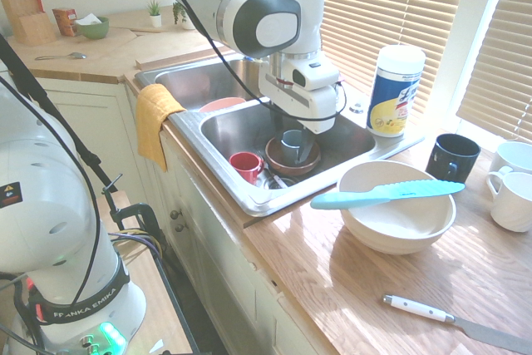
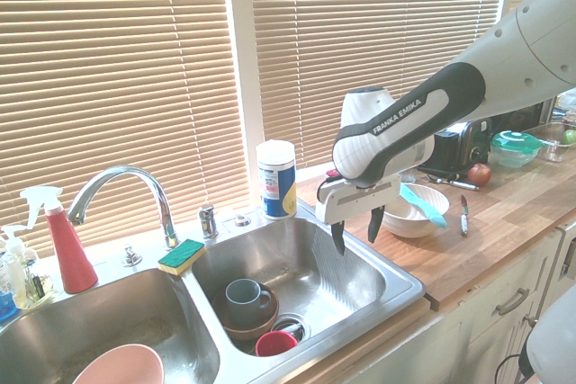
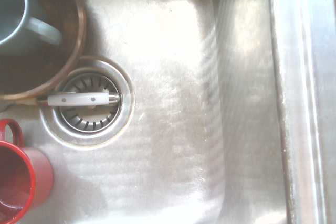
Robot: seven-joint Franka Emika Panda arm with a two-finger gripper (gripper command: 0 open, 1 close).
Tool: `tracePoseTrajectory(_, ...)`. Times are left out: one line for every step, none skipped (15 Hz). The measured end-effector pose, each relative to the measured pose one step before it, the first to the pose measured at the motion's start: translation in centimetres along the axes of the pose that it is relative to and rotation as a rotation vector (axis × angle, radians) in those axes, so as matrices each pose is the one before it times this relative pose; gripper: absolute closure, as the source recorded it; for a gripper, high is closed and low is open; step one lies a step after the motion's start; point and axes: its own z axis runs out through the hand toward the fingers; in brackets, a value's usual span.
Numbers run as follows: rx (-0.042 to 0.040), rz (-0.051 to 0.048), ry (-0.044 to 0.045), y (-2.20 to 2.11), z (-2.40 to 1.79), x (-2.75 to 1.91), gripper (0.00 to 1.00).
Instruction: Put the knife into the sink
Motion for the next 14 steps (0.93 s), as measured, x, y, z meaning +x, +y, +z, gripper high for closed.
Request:
tracePoseTrajectory(-0.00117,0.00024,-0.00085,0.008,0.065,0.015,0.00)
tracePoseTrajectory(0.00034,-0.00054,0.00499,0.016,-0.020,0.107,0.00)
tracePoseTrajectory(0.00556,0.00031,0.01170,-0.072,-0.245,0.244,0.00)
tracePoseTrajectory(0.00814,0.00149,0.01290,-0.166,-0.577,0.409,0.00)
tracePoseTrajectory(0.01241,0.00694,0.01225,-0.153,-0.868,0.620,0.00)
tracePoseTrajectory(0.01381,0.00995,0.01156,-0.013,-1.380,0.943,0.00)
tracePoseTrajectory(0.00964,0.01078,0.01051,0.316,-1.762,1.235,0.00)
tracePoseTrajectory(-0.00113,0.01075,0.00722,0.759,-1.754,1.446,0.00)
tracePoseTrajectory(-0.01074,0.01304,0.00765,1.284,-1.453,1.735,0.00)
tracePoseTrajectory(-0.01515,0.01829,0.00415,1.627,-0.952,1.929,0.00)
tracePoseTrajectory(-0.01424,0.02243,0.00074,1.823,-0.485,1.896,0.00)
tracePoseTrajectory(-0.00888,0.02992,-0.00211,1.412,-0.041,1.452,0.00)
tracePoseTrajectory(-0.00556,0.03234,-0.00211,1.147,0.328,1.117,0.00)
tracePoseTrajectory(-0.00634,0.03471,0.00066,0.794,0.474,0.856,0.00)
